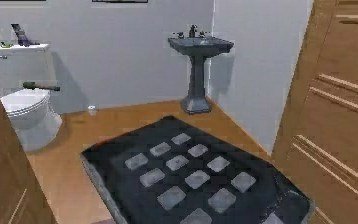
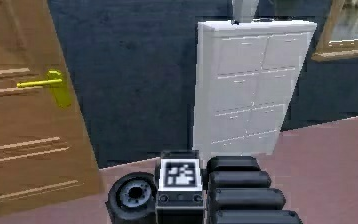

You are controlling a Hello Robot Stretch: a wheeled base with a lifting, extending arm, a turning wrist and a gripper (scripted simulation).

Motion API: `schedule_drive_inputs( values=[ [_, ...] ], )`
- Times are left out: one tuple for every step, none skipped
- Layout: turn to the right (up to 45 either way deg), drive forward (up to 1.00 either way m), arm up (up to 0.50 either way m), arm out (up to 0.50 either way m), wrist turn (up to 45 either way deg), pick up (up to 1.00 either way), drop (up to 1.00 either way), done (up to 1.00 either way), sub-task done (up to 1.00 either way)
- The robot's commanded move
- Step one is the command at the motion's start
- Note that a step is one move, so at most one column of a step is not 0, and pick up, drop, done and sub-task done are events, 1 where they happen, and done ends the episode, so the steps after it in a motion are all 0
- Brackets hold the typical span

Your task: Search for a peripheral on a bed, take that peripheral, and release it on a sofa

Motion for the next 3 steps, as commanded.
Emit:
schedule_drive_inputs(
  values=[
    [-15.0, 0.00, 0.00, 0.00, 0.0, 0.00, 0.00, 0.00, 0.00],
    [0.0, 0.65, 0.00, 0.00, 0.0, 0.00, 0.00, 0.00, 0.00],
    [-21.0, 0.00, 0.00, 0.00, 0.0, 0.00, 0.00, 0.00, 0.00]
  ],
)
